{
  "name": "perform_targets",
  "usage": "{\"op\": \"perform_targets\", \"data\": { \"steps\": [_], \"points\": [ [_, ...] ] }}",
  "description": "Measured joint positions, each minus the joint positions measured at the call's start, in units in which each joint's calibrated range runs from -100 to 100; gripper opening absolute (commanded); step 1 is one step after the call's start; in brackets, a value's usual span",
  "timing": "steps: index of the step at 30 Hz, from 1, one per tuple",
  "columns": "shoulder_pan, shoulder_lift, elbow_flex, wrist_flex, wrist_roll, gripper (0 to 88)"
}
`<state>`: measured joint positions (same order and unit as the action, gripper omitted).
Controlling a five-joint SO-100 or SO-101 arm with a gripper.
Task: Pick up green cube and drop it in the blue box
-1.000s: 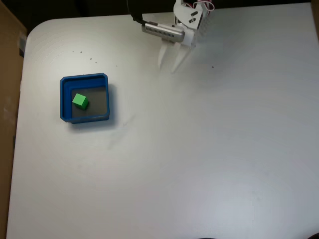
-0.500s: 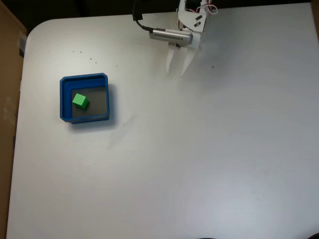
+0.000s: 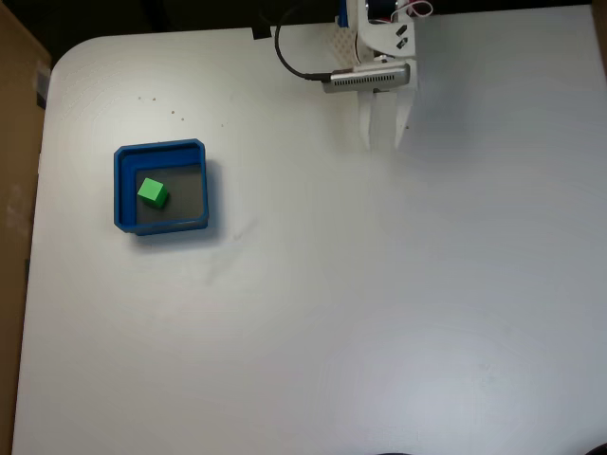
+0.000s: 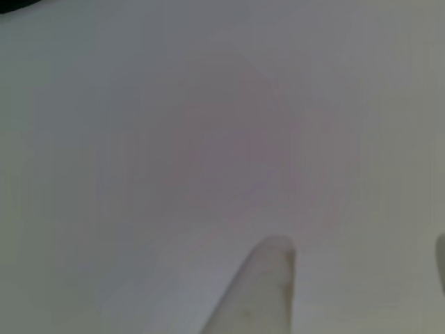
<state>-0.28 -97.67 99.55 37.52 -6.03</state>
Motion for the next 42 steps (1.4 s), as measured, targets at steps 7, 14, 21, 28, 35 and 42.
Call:
{"op": "perform_targets", "data": {
  "steps": [7, 14, 21, 28, 35, 42],
  "points": [
    [-2.8, 0.0, 0.0, 0.0, 0.0, 16.9],
    [-2.8, 0.0, 0.0, 0.0, 0.0, 13.3],
    [-2.8, 0.0, 0.0, 0.0, 0.0, 0.7],
    [-2.8, 0.0, 0.0, 0.0, 0.0, 0.5],
    [-2.8, 0.0, 0.0, 0.0, 0.1, 0.5],
    [-2.8, 0.0, 0.0, 0.0, 0.0, 0.5]
  ]
}}
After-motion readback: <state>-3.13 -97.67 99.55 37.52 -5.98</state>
